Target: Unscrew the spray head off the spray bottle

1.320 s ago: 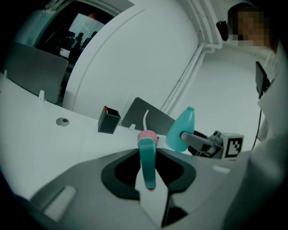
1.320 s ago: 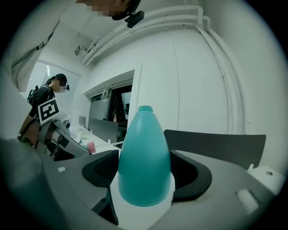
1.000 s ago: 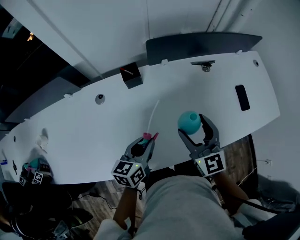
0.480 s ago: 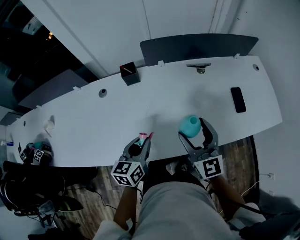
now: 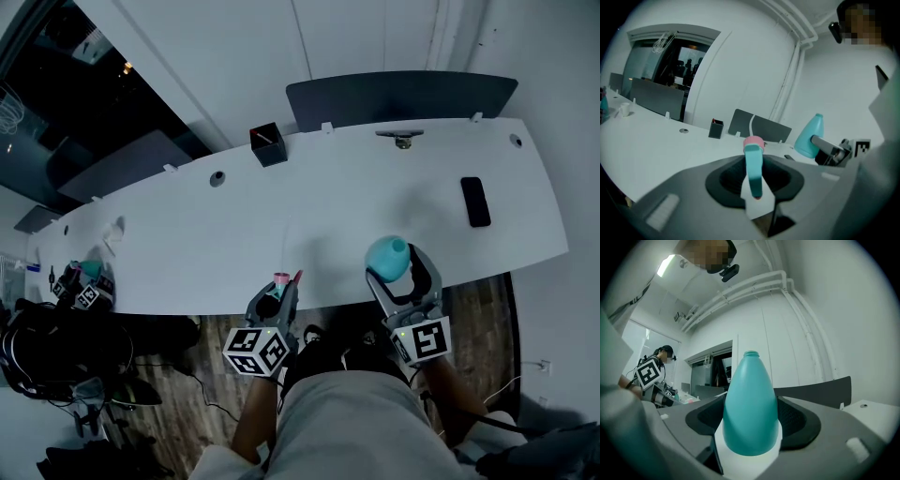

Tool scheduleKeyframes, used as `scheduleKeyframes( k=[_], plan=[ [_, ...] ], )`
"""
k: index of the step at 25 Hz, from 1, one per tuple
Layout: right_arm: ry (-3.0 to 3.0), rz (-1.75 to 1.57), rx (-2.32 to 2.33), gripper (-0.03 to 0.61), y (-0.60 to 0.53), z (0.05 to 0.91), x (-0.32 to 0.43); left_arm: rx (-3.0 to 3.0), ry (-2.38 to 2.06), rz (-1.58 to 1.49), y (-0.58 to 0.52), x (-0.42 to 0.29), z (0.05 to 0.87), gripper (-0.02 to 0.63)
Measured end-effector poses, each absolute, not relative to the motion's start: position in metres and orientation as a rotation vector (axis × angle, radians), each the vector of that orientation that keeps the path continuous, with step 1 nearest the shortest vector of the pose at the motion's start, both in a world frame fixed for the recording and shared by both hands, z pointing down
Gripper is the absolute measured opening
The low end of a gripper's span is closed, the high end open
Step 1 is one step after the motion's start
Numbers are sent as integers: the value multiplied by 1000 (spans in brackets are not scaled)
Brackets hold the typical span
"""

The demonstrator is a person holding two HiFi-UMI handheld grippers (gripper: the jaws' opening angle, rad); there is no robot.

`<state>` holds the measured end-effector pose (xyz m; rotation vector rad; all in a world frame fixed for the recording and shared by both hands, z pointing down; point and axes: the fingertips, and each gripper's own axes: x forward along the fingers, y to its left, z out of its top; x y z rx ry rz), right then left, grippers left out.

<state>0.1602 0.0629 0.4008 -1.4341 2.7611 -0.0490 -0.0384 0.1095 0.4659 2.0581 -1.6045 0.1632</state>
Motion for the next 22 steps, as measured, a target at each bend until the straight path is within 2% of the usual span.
scheduleKeyframes(
  k=[22],
  plan=[
    [2764,32,-1449,362,73,381,108,2186,-1495,187,103,-50,454,97]
  ],
)
